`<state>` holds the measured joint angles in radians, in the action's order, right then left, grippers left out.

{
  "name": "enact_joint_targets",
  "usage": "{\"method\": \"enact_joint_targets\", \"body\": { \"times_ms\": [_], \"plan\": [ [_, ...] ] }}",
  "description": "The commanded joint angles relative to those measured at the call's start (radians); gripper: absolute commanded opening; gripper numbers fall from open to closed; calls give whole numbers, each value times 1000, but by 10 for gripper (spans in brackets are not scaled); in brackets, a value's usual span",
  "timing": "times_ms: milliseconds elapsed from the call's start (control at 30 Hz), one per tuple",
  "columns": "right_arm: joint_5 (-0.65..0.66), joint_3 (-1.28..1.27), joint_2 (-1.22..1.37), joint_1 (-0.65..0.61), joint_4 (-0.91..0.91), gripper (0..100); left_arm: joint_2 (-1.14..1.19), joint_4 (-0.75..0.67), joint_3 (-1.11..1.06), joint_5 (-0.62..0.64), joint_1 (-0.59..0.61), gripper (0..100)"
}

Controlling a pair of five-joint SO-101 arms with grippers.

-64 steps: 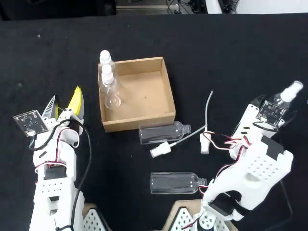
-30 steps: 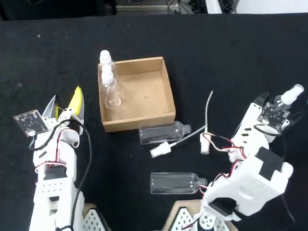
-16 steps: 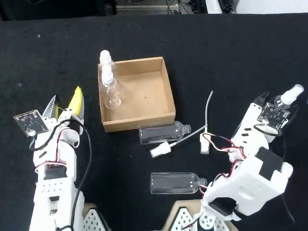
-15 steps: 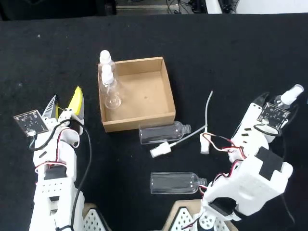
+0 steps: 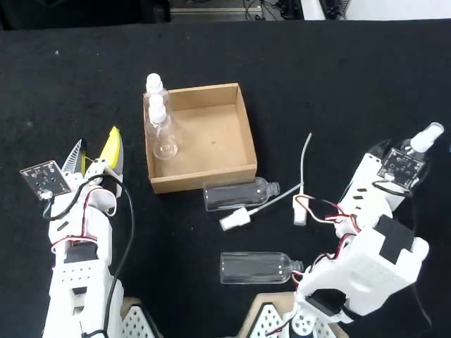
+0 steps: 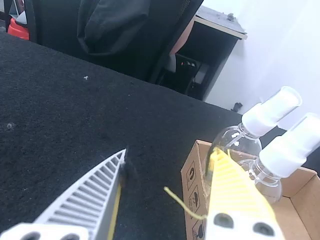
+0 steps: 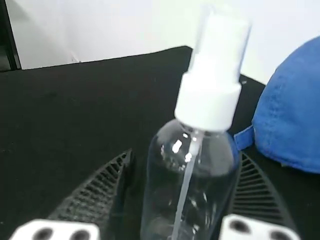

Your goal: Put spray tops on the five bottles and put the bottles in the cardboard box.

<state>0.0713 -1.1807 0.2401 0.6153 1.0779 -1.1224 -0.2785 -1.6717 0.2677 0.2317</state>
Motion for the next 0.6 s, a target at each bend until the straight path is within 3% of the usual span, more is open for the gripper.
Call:
{"method": "enact_joint_targets", "body": {
  "times_ms": [0,567],
  "plan": [
    [-31,30,-51,8,-5,266,5,3,-24,-8,-13,241],
    [-32,73,-51,11,-9,263,5,3,-24,-8,-13,241]
  ]
}}
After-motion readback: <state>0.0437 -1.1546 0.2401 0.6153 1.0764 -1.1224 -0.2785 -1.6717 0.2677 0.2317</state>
